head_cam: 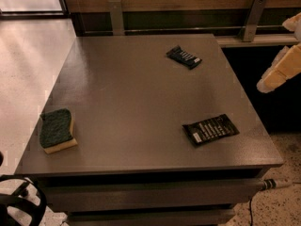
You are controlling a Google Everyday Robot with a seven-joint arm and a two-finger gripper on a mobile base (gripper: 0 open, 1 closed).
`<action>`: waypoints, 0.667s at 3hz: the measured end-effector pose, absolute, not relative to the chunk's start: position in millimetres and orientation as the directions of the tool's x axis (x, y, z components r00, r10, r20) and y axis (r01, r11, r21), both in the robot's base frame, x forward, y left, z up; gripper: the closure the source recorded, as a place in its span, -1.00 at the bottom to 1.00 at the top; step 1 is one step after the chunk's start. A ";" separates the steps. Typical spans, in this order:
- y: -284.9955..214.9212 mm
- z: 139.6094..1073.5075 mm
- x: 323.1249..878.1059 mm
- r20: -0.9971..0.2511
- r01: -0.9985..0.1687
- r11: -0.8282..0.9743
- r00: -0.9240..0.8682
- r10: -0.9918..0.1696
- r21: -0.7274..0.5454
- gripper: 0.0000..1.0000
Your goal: Move rxbar blueberry near sponge
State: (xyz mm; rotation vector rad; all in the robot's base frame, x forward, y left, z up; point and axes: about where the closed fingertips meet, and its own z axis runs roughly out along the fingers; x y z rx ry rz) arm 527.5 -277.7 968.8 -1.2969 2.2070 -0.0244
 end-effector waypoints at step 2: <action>-295.1 942.6 625.0 -0.757 -0.705 0.687 -0.349 -0.552 -0.176 -1.00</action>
Offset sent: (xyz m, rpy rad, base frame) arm 0.1573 -0.0260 -0.0367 0.5865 -0.2002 -0.1308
